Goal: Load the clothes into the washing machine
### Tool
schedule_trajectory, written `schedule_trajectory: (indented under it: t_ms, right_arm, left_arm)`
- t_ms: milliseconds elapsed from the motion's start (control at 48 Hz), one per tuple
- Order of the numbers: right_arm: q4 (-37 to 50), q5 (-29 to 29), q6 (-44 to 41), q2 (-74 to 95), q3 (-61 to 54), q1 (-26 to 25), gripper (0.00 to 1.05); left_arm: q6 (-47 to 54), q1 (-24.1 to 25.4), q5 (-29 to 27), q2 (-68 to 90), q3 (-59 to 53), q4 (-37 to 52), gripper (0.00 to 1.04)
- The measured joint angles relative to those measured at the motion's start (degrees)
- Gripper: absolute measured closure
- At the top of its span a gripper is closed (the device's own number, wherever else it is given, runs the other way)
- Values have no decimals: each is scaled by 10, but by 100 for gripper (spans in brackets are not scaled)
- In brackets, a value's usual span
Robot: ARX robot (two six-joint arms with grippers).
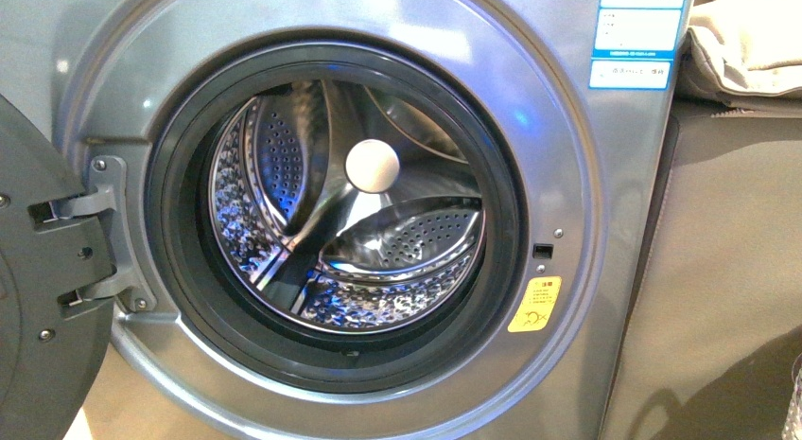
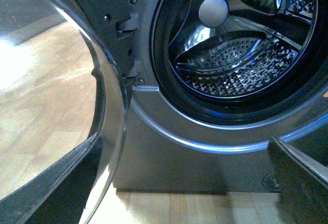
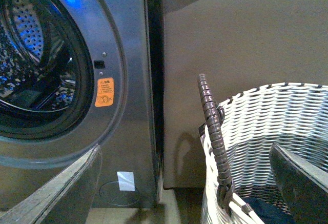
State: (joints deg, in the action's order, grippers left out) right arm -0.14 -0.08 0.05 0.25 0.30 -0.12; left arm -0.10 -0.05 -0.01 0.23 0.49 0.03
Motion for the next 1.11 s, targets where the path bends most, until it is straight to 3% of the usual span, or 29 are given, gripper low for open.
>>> schedule_trajectory:
  t_ms: [688, 751, 813, 1105]
  right_arm:
    - [0, -6, 1, 1, 0, -1, 7]
    - [46, -128, 25, 58, 3, -70, 7]
    - [127, -198, 47, 143, 17, -151, 7]
    - [306, -259, 75, 330, 79, -225, 7]
  left_arm:
    - [0, 0, 0, 0, 0, 0, 6]
    - [0, 0, 0, 0, 0, 0, 6]
    - [0, 0, 0, 0, 0, 0, 6]
    - [0, 0, 0, 0, 0, 0, 6]
